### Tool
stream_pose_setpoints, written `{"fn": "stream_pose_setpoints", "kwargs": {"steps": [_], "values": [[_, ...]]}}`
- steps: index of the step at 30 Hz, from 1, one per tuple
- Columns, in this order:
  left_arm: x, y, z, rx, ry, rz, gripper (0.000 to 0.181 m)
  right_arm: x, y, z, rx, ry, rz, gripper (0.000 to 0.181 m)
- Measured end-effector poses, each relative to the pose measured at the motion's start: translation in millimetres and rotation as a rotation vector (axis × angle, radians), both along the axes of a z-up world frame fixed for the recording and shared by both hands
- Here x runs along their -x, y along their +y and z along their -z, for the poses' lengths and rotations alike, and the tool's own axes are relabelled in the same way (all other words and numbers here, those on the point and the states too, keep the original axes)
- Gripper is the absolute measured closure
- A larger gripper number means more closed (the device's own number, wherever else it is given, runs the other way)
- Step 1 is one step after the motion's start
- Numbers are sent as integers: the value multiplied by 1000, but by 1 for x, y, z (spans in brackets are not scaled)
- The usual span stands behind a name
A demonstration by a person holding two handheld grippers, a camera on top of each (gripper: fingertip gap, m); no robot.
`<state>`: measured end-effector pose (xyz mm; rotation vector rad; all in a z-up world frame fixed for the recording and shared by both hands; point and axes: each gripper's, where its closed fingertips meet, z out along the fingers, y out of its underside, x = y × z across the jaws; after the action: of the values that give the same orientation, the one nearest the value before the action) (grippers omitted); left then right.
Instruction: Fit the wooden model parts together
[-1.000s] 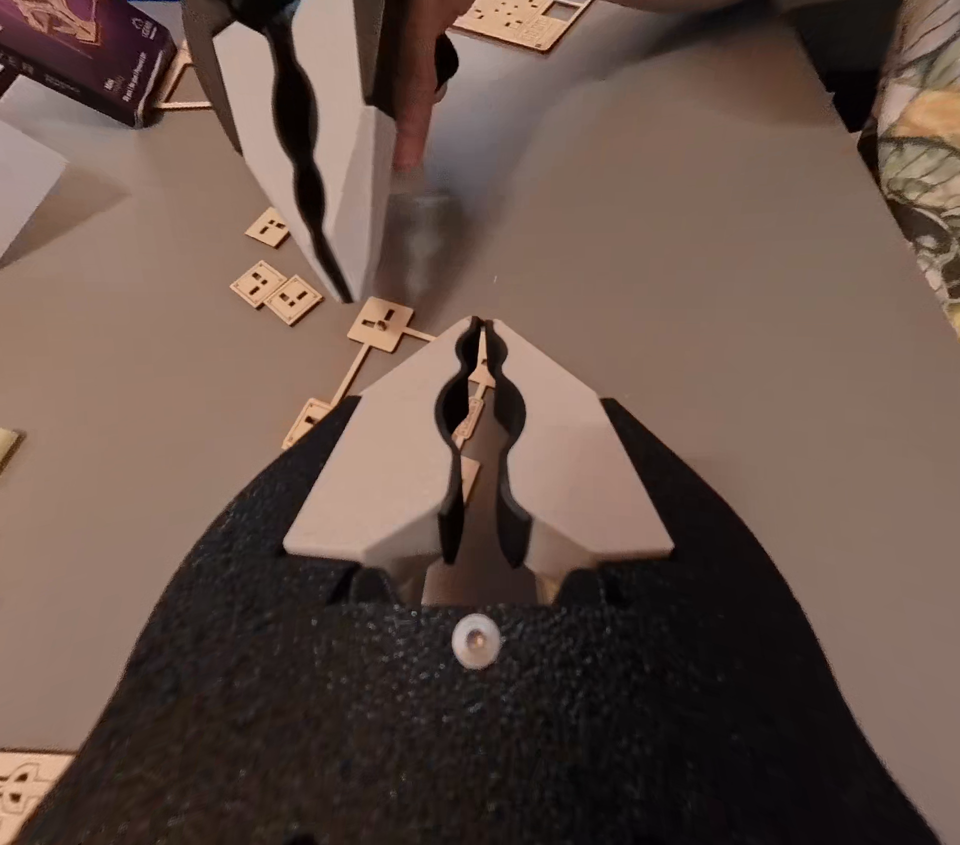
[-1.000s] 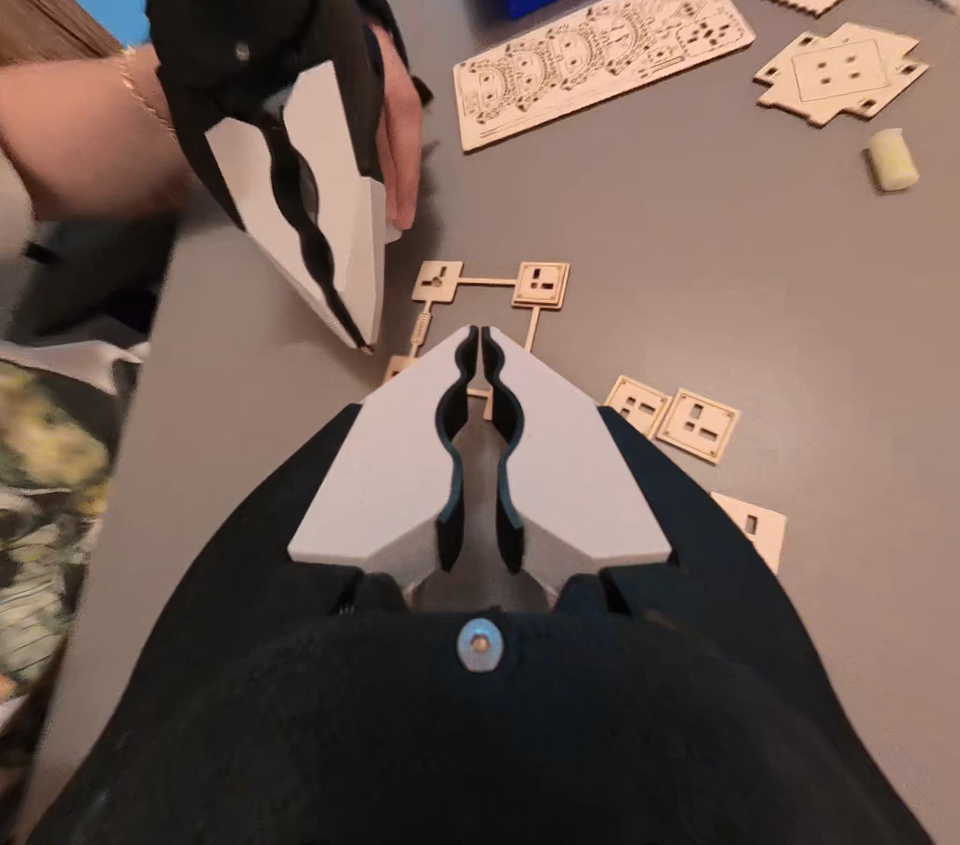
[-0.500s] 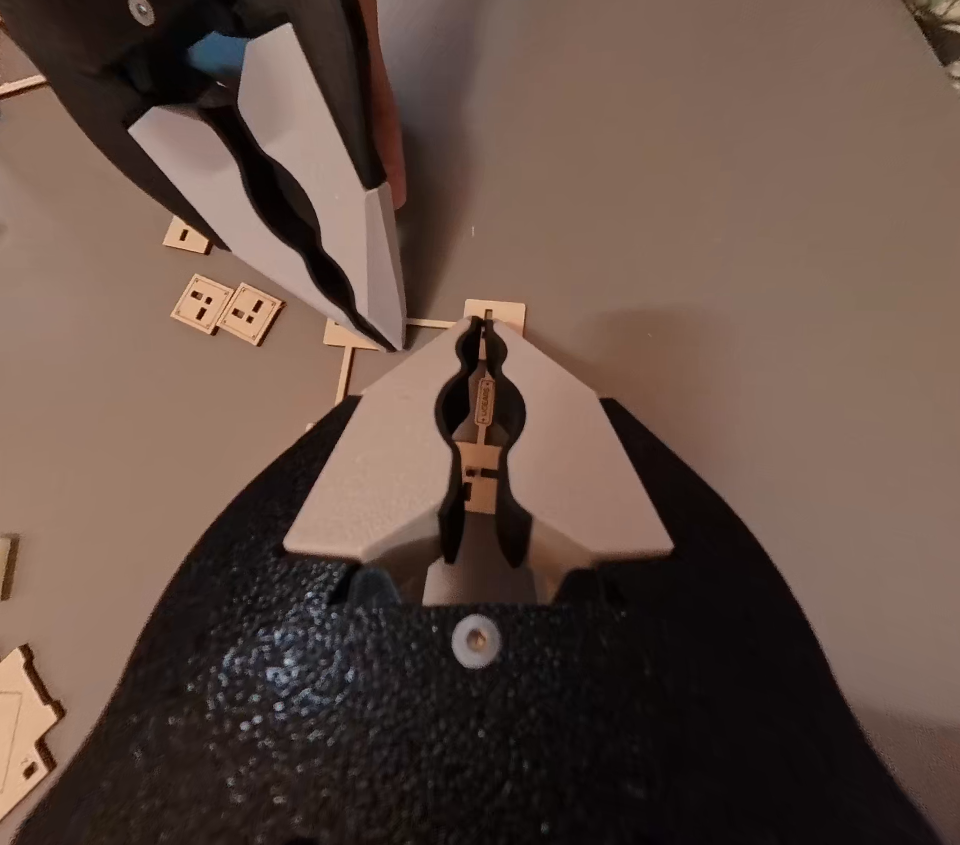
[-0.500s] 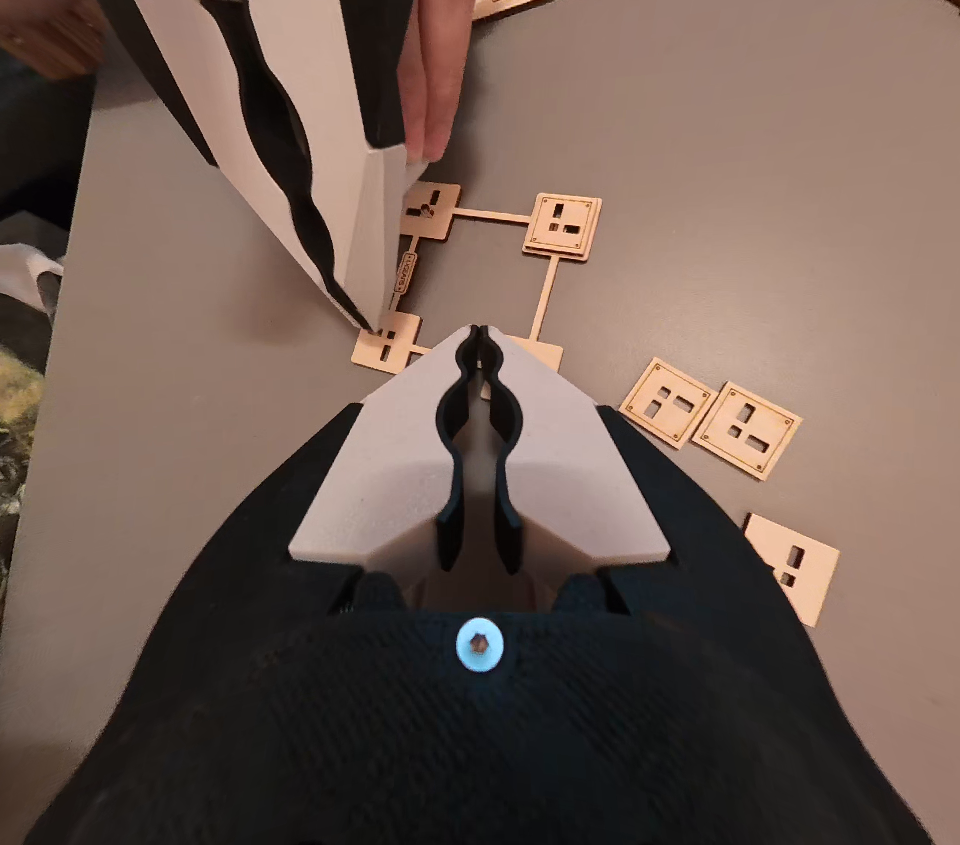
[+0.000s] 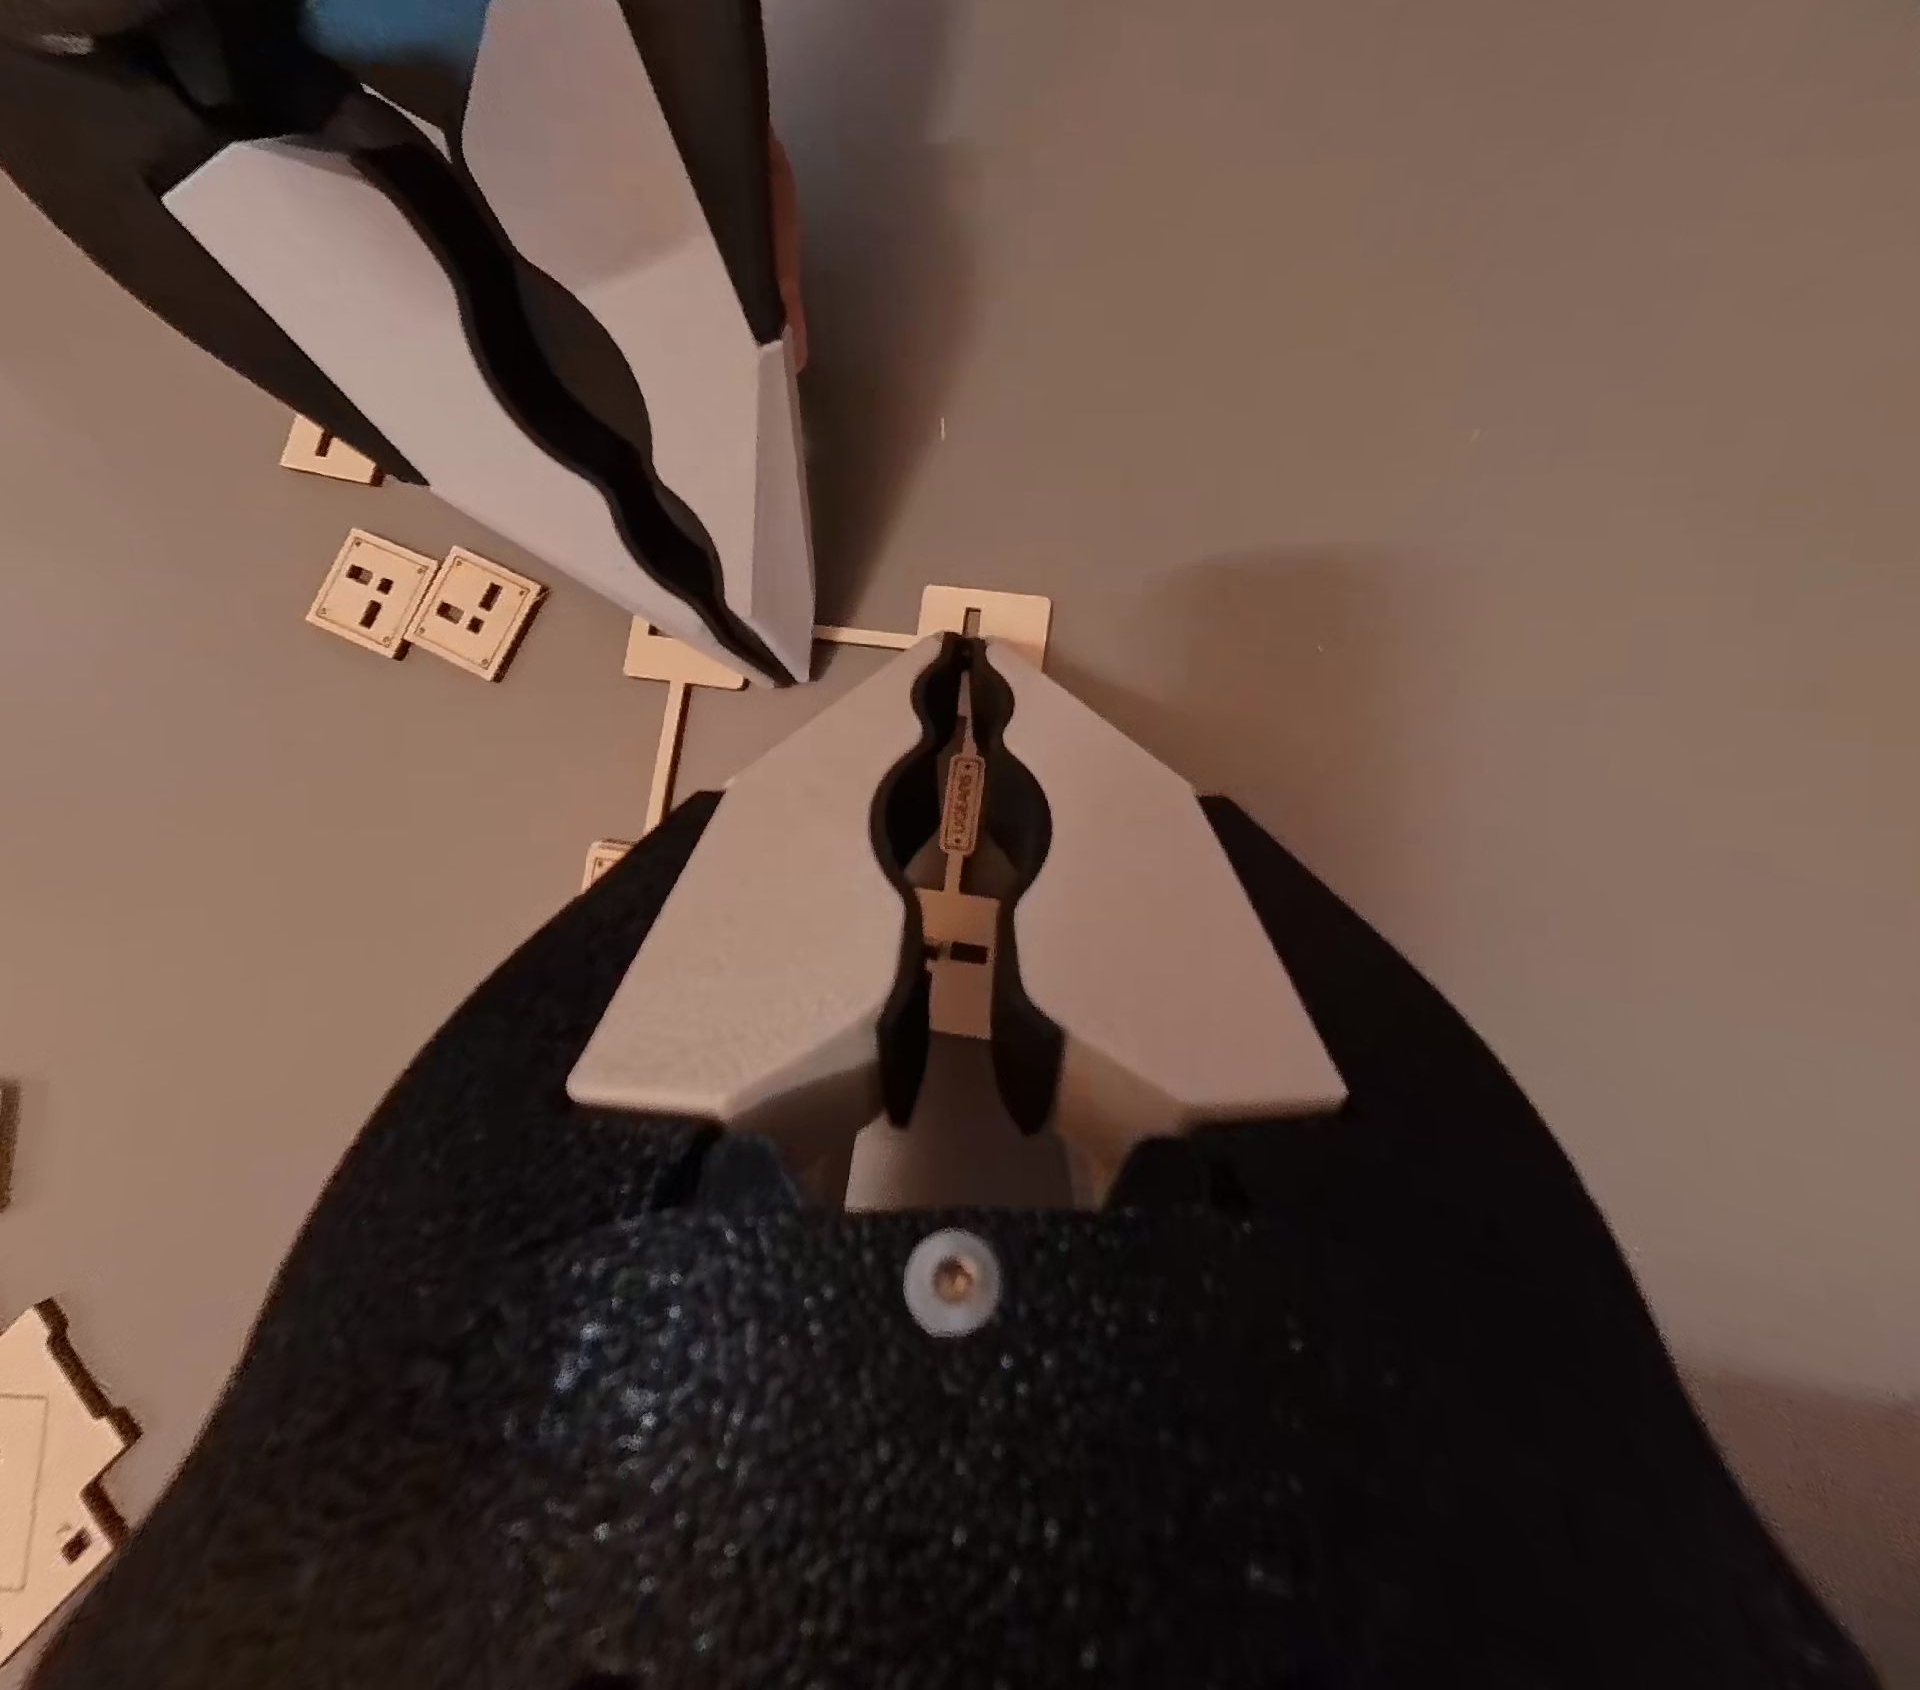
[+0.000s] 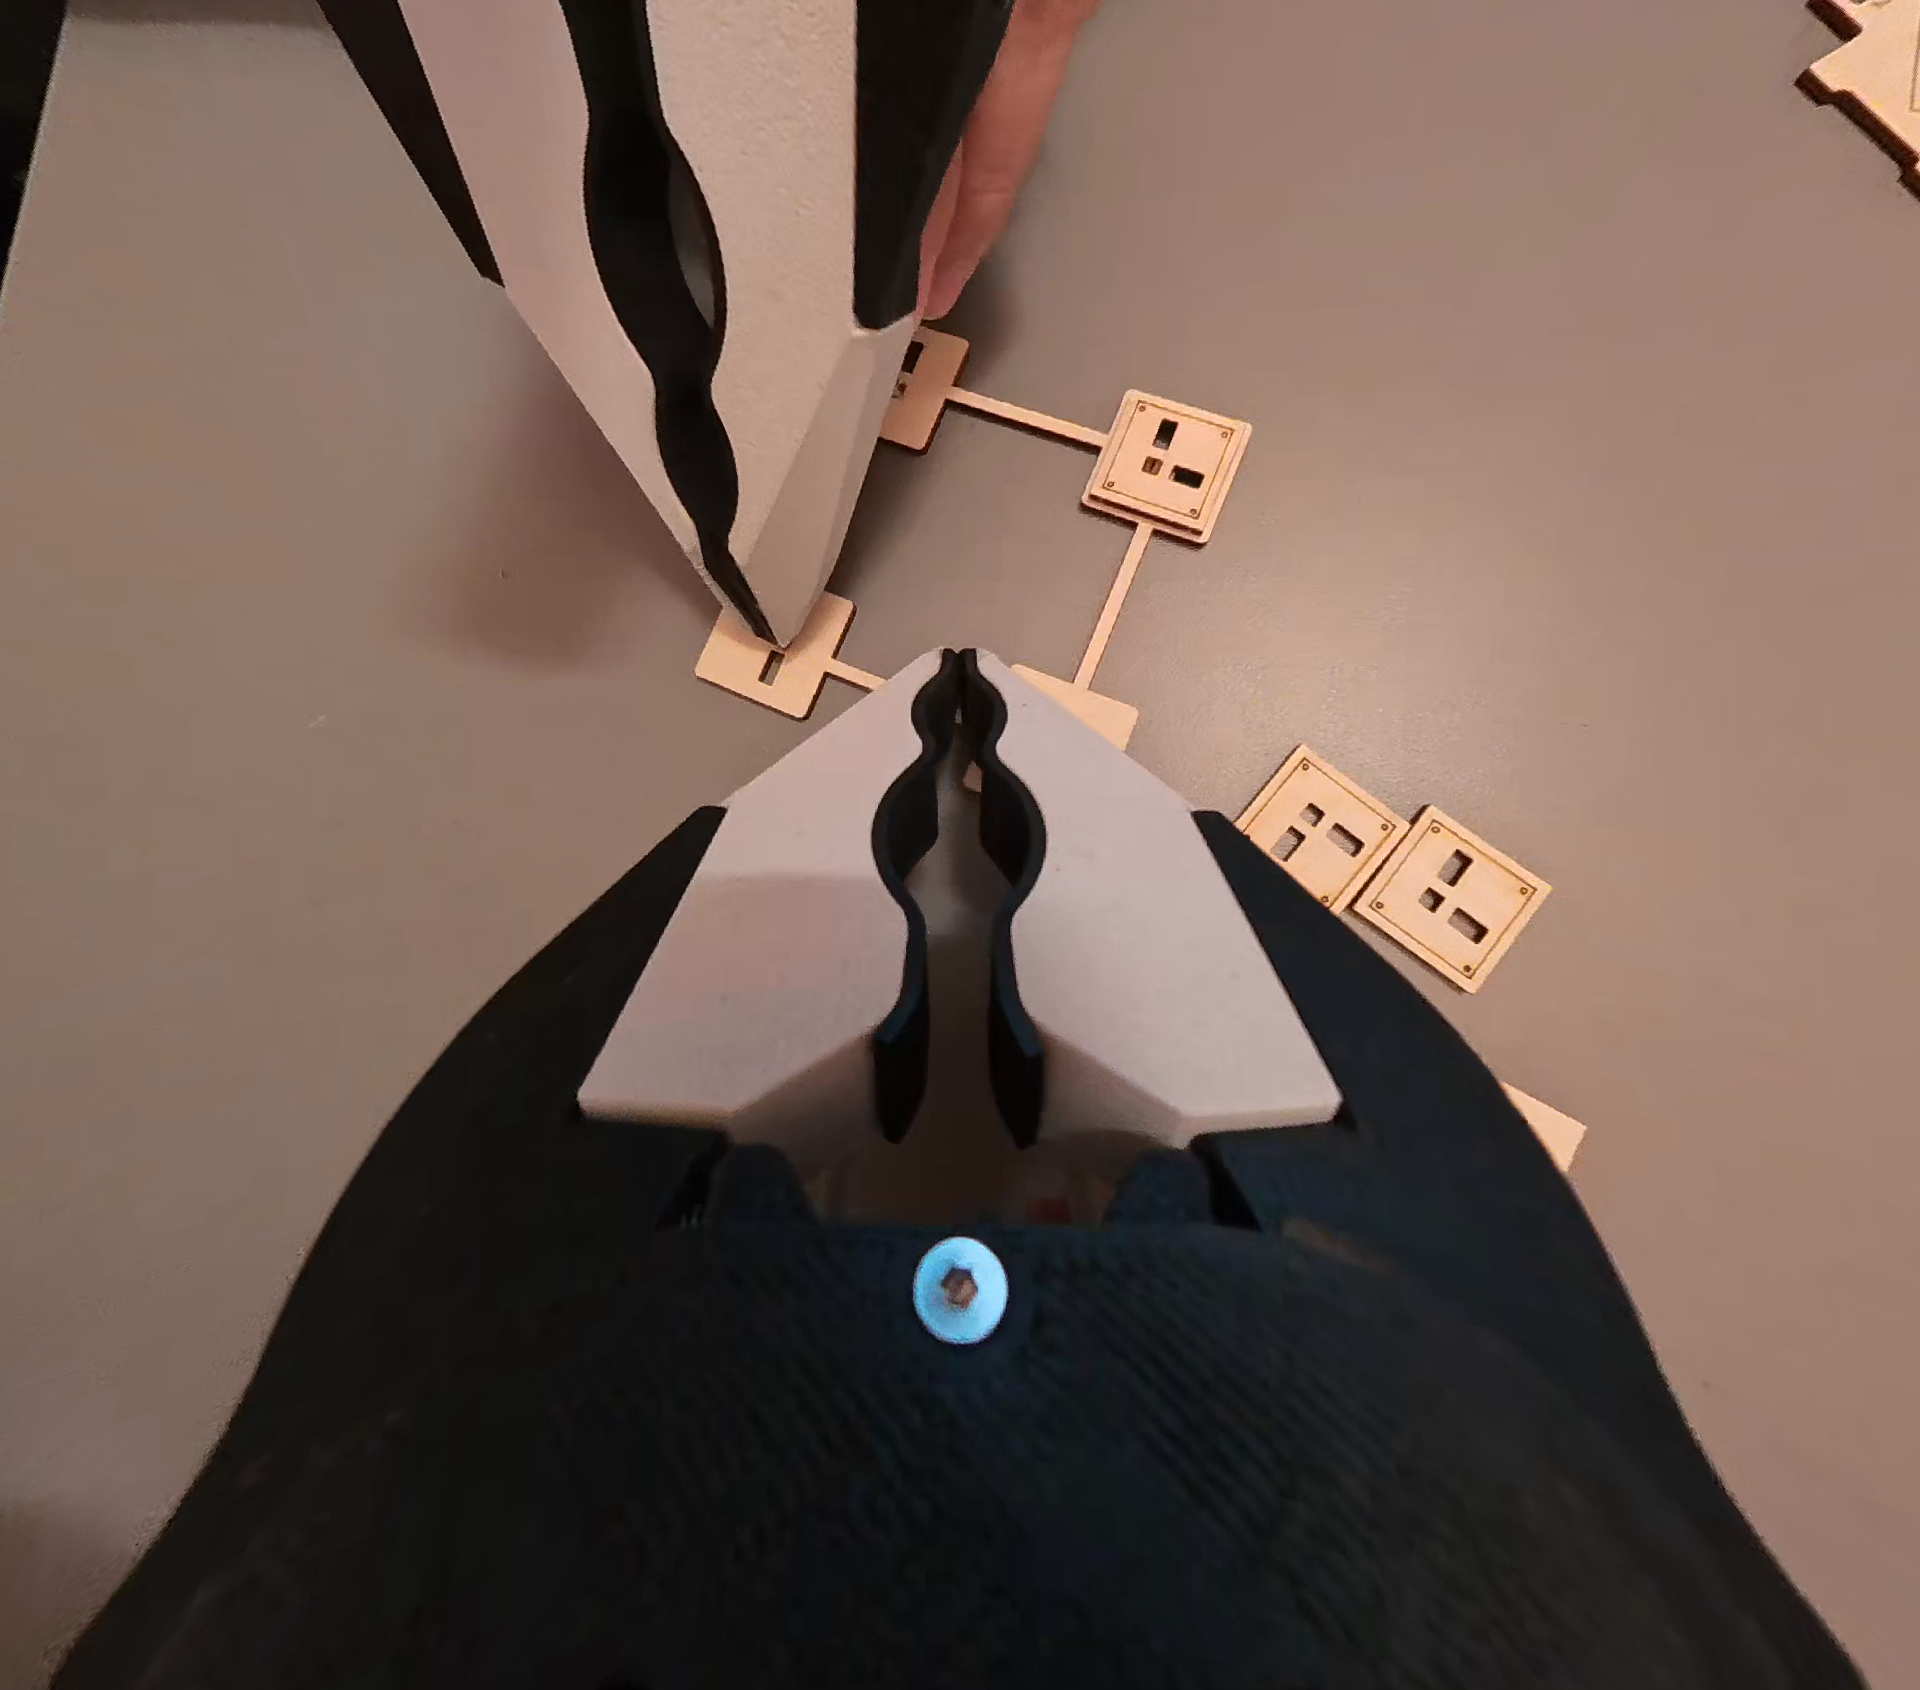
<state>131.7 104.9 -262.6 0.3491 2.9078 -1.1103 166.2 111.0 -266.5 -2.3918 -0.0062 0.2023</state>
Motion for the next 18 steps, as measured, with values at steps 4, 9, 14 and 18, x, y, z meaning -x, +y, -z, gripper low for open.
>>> {"fn": "stream_pose_setpoints", "kwargs": {"steps": [4,9,14,18], "values": [[0,1,0,-25,3,0,181,0,0,0,-3,-6,-4,181],[-2,4,0,-37,10,-11,181,0,0,0,-5,-13,-11,181],[-3,4,0,-28,15,-33,181,0,0,0,-9,-11,-17,181],[-4,3,1,-20,22,-63,181,4,-4,-2,-1,-12,-57,181]]}}
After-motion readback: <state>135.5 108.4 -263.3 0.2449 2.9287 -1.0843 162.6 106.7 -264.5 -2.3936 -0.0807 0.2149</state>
